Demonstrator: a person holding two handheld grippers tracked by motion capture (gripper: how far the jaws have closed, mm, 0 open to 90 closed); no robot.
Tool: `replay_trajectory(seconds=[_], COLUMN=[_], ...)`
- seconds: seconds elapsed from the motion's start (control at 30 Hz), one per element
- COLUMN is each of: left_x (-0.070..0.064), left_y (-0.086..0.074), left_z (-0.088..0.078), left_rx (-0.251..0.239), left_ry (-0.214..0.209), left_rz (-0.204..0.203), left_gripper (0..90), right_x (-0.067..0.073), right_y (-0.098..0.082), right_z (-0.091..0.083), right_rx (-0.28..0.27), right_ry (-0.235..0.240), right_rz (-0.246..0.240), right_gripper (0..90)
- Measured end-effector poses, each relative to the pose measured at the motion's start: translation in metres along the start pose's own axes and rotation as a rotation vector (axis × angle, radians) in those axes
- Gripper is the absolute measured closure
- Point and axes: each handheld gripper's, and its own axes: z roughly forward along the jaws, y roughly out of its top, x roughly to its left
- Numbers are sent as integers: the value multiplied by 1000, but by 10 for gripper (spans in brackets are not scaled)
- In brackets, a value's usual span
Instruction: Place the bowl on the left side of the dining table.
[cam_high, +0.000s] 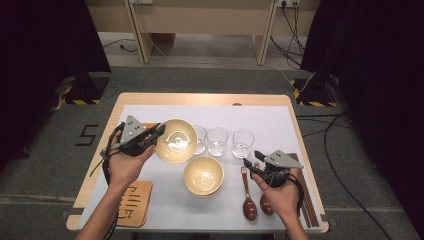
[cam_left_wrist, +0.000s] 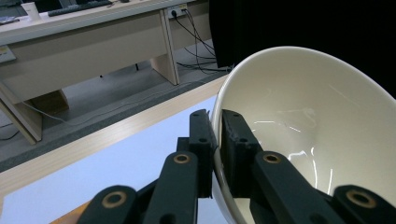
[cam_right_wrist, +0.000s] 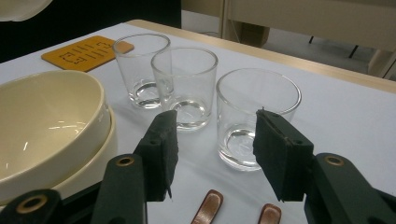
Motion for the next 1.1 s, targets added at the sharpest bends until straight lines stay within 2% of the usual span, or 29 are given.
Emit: replay_trajectory(seconds=[0.2, 1.1], left_x=[7, 29], left_y=[-2, -4], left_z=[1, 4], left_rx=[-3, 4], left_ry=[31, 83], left_rz=[-9, -33], left_gripper=[825, 825], right_x=[-2, -3], right_y=[1, 2], right_z=[-3, -4], right_rx=[-5, -17], right_ry=[-8, -11], right_rz=[6, 8], right_gripper=[501, 503])
